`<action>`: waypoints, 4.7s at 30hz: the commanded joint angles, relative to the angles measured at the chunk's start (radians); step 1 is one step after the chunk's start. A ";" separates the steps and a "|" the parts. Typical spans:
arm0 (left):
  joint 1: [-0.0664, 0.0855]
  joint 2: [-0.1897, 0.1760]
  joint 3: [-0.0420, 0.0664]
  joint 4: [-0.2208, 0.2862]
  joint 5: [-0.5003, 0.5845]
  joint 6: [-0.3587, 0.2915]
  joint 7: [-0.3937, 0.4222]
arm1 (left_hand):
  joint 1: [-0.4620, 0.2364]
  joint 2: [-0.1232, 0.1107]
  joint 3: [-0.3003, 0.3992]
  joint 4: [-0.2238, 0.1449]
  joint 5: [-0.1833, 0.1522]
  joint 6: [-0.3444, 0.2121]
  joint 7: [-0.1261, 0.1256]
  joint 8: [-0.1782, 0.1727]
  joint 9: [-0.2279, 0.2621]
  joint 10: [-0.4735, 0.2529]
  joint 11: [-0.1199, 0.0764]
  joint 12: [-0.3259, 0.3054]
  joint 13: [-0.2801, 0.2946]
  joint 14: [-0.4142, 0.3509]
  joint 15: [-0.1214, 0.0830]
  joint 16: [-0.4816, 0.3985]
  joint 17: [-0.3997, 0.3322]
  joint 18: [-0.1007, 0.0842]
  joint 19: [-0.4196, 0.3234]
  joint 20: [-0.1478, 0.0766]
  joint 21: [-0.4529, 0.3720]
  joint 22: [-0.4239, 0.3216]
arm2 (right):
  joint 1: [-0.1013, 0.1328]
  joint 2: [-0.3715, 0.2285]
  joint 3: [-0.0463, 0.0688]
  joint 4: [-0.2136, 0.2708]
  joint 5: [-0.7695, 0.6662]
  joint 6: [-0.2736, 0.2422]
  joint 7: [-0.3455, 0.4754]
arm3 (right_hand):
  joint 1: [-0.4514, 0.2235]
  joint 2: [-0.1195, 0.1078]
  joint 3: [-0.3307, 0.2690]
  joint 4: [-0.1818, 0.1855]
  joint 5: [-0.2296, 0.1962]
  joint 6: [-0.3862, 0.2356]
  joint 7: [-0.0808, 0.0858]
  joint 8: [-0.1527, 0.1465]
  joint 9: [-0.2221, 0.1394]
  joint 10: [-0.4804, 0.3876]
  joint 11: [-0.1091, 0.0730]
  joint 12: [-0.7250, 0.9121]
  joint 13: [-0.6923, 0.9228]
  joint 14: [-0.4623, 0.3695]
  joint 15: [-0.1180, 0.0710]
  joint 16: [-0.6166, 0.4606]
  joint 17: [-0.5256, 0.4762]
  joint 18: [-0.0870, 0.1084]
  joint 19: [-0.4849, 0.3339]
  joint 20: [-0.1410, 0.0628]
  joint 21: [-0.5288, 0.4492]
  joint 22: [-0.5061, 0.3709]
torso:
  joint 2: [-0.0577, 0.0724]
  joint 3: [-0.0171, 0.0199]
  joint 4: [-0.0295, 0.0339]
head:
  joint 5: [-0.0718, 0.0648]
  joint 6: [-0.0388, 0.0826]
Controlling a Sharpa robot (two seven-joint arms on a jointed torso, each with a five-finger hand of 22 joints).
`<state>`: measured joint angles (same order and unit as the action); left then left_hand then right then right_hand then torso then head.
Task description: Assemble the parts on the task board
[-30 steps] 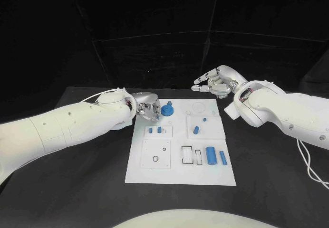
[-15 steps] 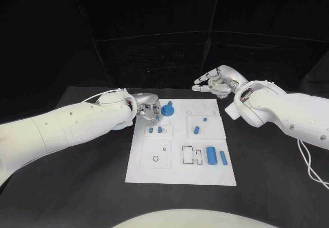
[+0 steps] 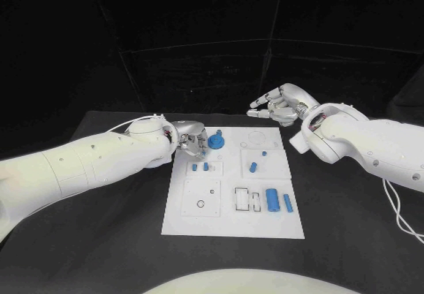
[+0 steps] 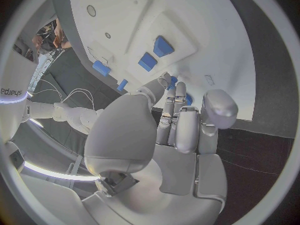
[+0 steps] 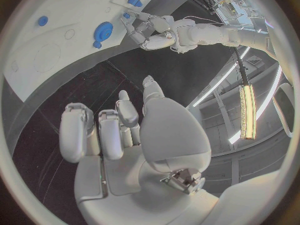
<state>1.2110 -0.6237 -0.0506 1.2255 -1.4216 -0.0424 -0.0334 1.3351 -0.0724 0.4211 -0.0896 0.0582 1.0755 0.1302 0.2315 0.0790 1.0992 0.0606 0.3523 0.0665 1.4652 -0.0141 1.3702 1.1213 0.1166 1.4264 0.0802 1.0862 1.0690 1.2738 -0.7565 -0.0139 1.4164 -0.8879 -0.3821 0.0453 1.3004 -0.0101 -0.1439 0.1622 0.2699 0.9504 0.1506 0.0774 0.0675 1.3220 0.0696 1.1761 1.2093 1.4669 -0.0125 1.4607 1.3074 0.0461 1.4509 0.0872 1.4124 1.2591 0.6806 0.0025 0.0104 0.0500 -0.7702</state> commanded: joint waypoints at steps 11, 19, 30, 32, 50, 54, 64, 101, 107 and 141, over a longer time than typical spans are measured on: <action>-0.002 0.002 -0.002 -0.003 0.003 0.018 -0.011 | -0.008 -0.002 0.004 0.000 -0.005 0.009 -0.003 -0.006 0.001 0.006 0.002 -0.006 0.001 0.019 -0.007 -0.001 -0.002 -0.007 0.005 -0.001 0.005 0.002 | 0.002 0.000 0.001 0.001 0.002 0.004 0.008 | -0.002 0.008 -0.006 -0.002 0.005 0.008 -0.001 0.004 0.001 0.000 -0.007 0.000 0.001 0.064 -0.004 -0.002 0.084 0.018 -0.007 0.000 -0.005 0.000 | 0.000 -0.0003 0.0006 | -0.002 -0.003; -0.002 0.000 -0.002 -0.004 0.002 0.019 -0.013 | -0.019 -0.019 0.014 -0.005 -0.005 -0.046 0.016 -0.056 -0.015 0.001 0.015 -0.037 -0.001 0.017 0.002 -0.002 -0.010 -0.009 0.003 0.004 0.006 0.007 | 0.002 -0.001 0.001 0.000 0.002 0.004 0.007 | -0.002 0.008 -0.006 -0.002 0.005 0.008 -0.001 0.004 0.001 0.000 -0.007 0.000 0.001 0.064 -0.004 -0.002 0.084 0.018 -0.007 0.000 -0.005 0.000 | 0.000 -0.0003 -0.0002 | -0.002 -0.004; -0.002 -0.005 -0.002 0.003 0.001 0.010 -0.010 | -0.036 -0.042 0.026 -0.005 -0.004 -0.084 0.026 -0.101 -0.015 -0.017 0.027 -0.090 -0.003 0.015 0.013 -0.006 -0.025 -0.008 -0.001 0.014 0.002 0.006 | 0.002 0.000 0.001 -0.001 0.002 0.003 0.008 | -0.002 0.008 -0.006 -0.002 0.005 0.008 -0.001 0.004 0.001 0.000 -0.007 0.000 0.001 0.064 -0.004 -0.002 0.084 0.018 -0.007 0.000 -0.005 0.000 | 0.000 -0.0003 0.0005 | -0.003 -0.005; -0.002 -0.006 -0.002 0.004 0.001 0.006 -0.010 | -0.038 -0.043 0.026 -0.005 -0.004 -0.084 0.027 -0.102 -0.015 -0.017 0.028 -0.092 -0.003 0.014 0.013 -0.007 -0.027 -0.007 -0.001 0.014 0.000 0.005 | 0.002 0.000 0.001 -0.001 0.002 0.004 0.008 | -0.002 0.008 -0.006 -0.002 0.005 0.008 -0.001 0.004 0.001 0.000 -0.007 0.000 0.001 0.064 -0.004 -0.002 0.084 0.018 -0.007 0.000 -0.005 0.000 | 0.000 -0.0002 0.0004 | -0.004 -0.005; -0.003 -0.016 -0.002 0.019 0.001 0.003 -0.008 | -0.038 -0.050 0.029 -0.008 -0.004 -0.066 0.031 -0.100 -0.012 -0.007 0.030 -0.101 0.000 0.013 0.015 -0.008 -0.032 -0.006 -0.003 0.017 -0.002 0.004 | 0.002 -0.001 0.001 -0.002 0.002 0.005 0.007 | -0.002 0.008 -0.006 -0.002 0.005 0.008 -0.001 0.004 0.001 0.000 -0.007 0.000 0.001 0.064 -0.004 -0.002 0.084 0.018 -0.007 0.000 -0.005 0.000 | -0.001 0.0000 0.0014 | -0.003 -0.007; -0.003 -0.020 -0.002 0.025 0.001 0.002 -0.010 | -0.037 -0.052 0.030 -0.009 -0.004 -0.065 0.032 -0.101 -0.012 -0.007 0.030 -0.103 0.000 0.013 0.015 -0.008 -0.033 -0.006 -0.003 0.017 -0.003 0.004 | 0.002 -0.001 0.001 -0.002 0.002 0.006 0.007 | -0.002 0.008 -0.006 -0.002 0.005 0.008 -0.001 0.004 0.001 0.000 -0.007 0.000 0.001 0.064 -0.004 -0.002 0.084 0.018 -0.007 0.000 -0.005 0.000 | -0.001 -0.0002 0.0002 | -0.002 -0.007; -0.004 -0.026 -0.002 0.033 0.001 -0.002 -0.013 | -0.038 -0.056 0.031 -0.011 -0.004 -0.063 0.034 -0.103 -0.012 -0.012 0.033 -0.110 -0.001 0.013 0.017 -0.008 -0.034 -0.006 -0.004 0.018 -0.004 0.004 | 0.002 -0.001 0.001 -0.002 0.002 0.005 0.008 | -0.002 0.008 -0.006 -0.002 0.005 0.008 -0.001 0.004 0.001 0.000 -0.007 0.000 0.001 0.064 -0.004 -0.002 0.084 0.018 -0.007 0.000 -0.005 0.000 | 0.000 0.0003 -0.0004 | -0.001 -0.003; -0.004 -0.124 -0.001 0.026 0.543 -0.224 0.109 | -0.005 -0.029 0.111 -0.038 -0.003 -0.026 0.043 -0.105 -0.002 0.008 0.038 -0.139 0.004 -0.046 0.021 -0.092 -0.206 0.033 -0.084 0.024 -0.193 -0.167 | -0.014 -0.048 0.000 -0.008 -0.452 0.138 -0.101 | 0.192 0.020 0.036 -0.079 -0.024 0.086 -0.012 0.020 0.000 -0.286 -0.007 -0.824 -0.745 0.039 -0.006 -0.111 -0.045 0.043 -0.053 0.000 -0.099 -0.142 | -0.001 0.0003 -0.0030 | -0.021 0.017; -0.004 -0.183 -0.002 0.089 1.056 -0.204 0.324 | -0.037 -0.015 0.097 -0.016 -0.003 -0.030 0.044 -0.098 -0.008 0.013 0.038 -0.113 0.007 -0.165 0.024 -0.244 -0.467 0.066 -0.198 0.027 -0.401 -0.344 | -0.047 -0.090 -0.002 0.032 -0.629 0.134 -0.132 | 0.211 0.013 0.047 -0.085 -0.030 0.100 -0.021 0.014 0.000 -0.261 -0.006 -0.883 -0.842 0.041 -0.004 -0.117 -0.049 0.043 -0.051 0.001 -0.102 -0.144 | -0.001 -0.0037 0.0008 | -0.054 0.025; -0.011 -0.237 -0.004 0.202 1.383 -0.144 0.506 | -0.051 -0.004 0.019 0.006 0.000 -0.033 0.038 -0.079 -0.009 0.007 0.032 -0.061 0.019 -0.217 0.023 -0.285 -0.551 0.067 -0.217 0.029 -0.448 -0.375 | -0.135 -0.014 -0.002 -0.011 -0.791 0.176 -0.177 | 0.252 0.004 0.211 -0.103 -0.120 0.098 0.010 -0.011 -0.001 -0.218 0.020 -0.998 -1.085 0.039 0.017 -0.129 -0.066 0.047 -0.054 0.021 -0.121 -0.170 | 0.000 -0.0015 -0.0016 | -0.062 0.025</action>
<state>1.1991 -0.8605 -0.0550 1.4259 -0.0534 -0.1980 0.4506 1.2800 -0.0813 0.4458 -0.0841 0.0585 1.0473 0.1698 0.1475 0.0716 1.1131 0.0927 0.2871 0.0852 1.2541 0.0073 1.0910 0.5721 0.1709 1.2192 0.1089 0.6436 0.6944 1.1375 -0.7720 -0.0169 1.4054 -1.6648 -0.2260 -0.1286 1.5490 -0.0034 0.0657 0.0592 0.1538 1.0432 0.1577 0.0694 0.0669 1.0972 0.0876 0.1833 0.1247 1.4667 0.0020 1.3360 1.2402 0.0856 1.3957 0.1038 1.2942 1.0887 0.6811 0.0009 0.0090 -0.0122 -0.7441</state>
